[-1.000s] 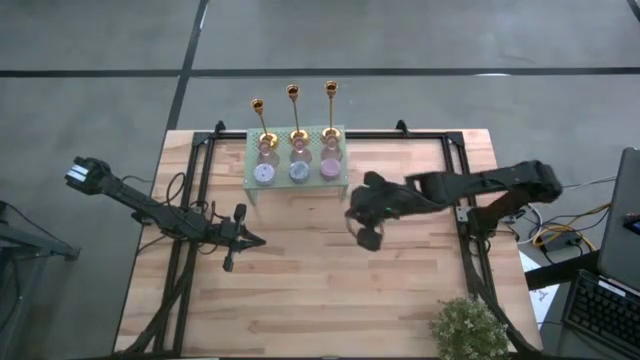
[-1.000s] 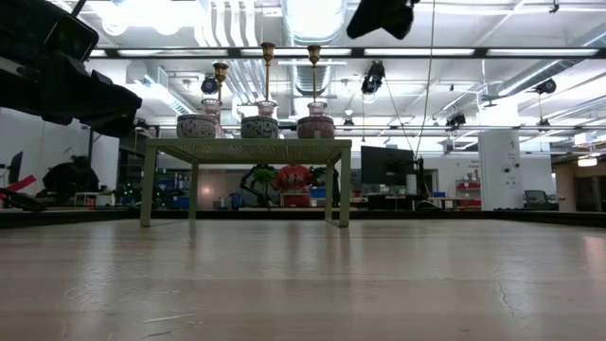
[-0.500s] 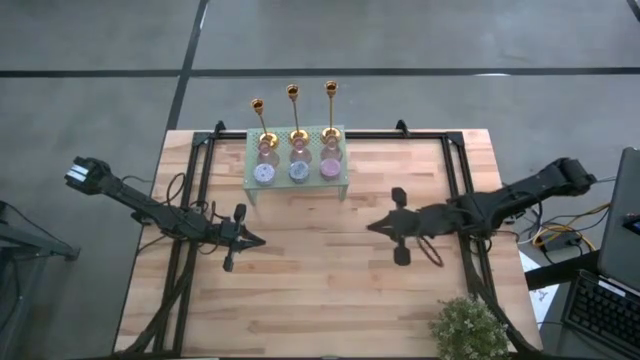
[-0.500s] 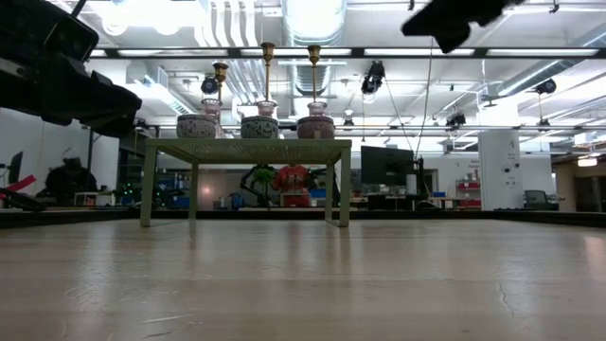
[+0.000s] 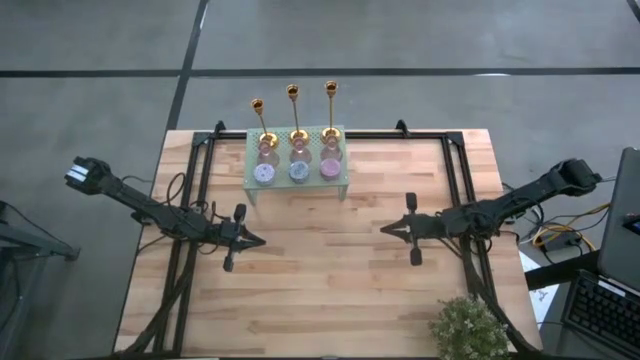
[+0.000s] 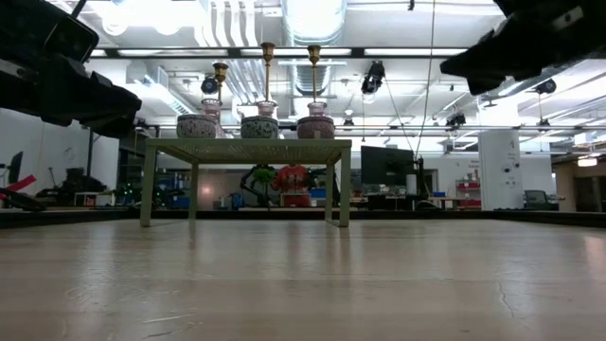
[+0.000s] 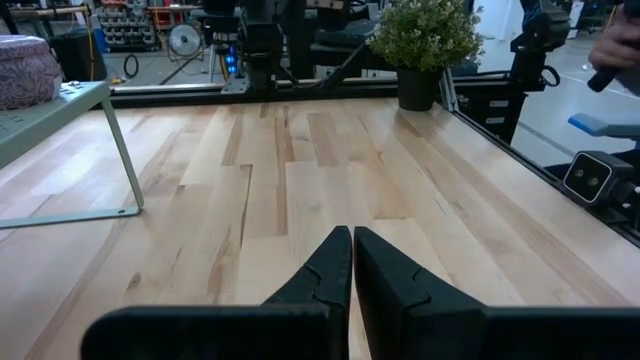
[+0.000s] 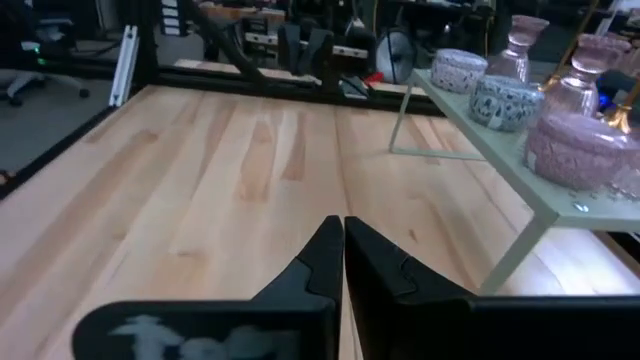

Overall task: Pick & Place candle stick holders
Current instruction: Return to Home Position

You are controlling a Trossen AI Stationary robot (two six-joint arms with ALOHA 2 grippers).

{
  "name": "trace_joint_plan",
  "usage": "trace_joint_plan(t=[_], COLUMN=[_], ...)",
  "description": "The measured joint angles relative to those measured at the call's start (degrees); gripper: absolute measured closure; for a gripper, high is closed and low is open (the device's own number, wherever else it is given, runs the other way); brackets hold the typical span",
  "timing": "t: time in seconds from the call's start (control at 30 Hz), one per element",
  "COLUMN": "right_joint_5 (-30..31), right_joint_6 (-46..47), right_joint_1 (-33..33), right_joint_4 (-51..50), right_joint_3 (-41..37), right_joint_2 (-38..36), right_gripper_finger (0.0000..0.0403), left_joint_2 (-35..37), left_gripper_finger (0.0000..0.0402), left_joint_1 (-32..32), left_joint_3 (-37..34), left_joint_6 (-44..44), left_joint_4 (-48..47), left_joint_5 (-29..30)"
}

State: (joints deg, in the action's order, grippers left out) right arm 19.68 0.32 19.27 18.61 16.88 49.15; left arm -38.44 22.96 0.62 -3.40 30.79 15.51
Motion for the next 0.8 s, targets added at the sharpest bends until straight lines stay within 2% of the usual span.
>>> trace_joint_plan(t=[0.23,0.6,0.8], right_joint_5=[-0.3,-2.0,-1.7], right_joint_6=[-1.7,-4.6,-5.0], right_joint_1=[0.0,0.0,-0.1], right_joint_4=[-0.4,-5.6,-6.4], right_joint_3=[-3.0,-7.7,-10.1], right_joint_2=[-6.1,-24.0,-29.8], right_gripper_finger=[0.0395,0.0394,0.0394], left_joint_2=[0.0,0.0,0.0], left_gripper_finger=[0.0381,0.0382,0.0382], left_joint_1=[0.0,0.0,0.0], left_joint_3=[0.0,0.0,0.0], left_joint_6=[0.0,0.0,0.0], left_joint_4=[0.0,0.0,0.0], left_joint_5=[0.0,0.0,0.0])
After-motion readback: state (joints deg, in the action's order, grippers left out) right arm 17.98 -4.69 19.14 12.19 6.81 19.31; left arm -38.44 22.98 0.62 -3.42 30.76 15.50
